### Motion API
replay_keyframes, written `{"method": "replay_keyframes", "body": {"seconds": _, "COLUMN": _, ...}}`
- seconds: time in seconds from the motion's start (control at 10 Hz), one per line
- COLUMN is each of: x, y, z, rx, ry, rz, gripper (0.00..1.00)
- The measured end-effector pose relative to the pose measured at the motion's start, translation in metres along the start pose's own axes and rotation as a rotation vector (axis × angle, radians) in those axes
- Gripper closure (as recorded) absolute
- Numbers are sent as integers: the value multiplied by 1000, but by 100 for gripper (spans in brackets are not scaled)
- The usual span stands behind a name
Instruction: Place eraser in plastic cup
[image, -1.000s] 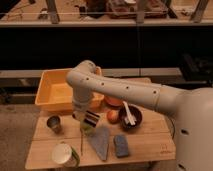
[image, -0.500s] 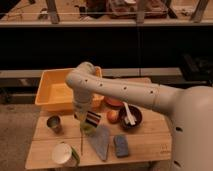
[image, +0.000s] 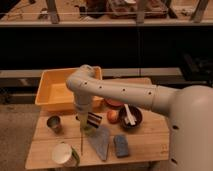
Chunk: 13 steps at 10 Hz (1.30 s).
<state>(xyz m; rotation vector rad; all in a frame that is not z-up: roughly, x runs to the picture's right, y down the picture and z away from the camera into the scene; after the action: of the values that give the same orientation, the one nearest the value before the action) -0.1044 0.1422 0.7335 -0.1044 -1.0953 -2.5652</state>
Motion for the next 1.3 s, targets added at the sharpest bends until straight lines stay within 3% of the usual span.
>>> {"method": "replay_keyframes", "body": {"seconds": 0.4, "x": 1, "y": -4, "z": 5, "rx": 4, "ry": -5, "rz": 0, "gripper": 81}}
{"method": "replay_keyframes", "body": {"seconds": 0.7, "x": -4, "y": 3, "z": 2, "rx": 35, "ry": 8, "rz": 36, "gripper": 81}}
{"method": "replay_keyframes", "body": {"seconds": 1.3, "x": 2, "y": -4, "z": 11, "rx": 28, "ry": -9, "rz": 27, "gripper": 81}}
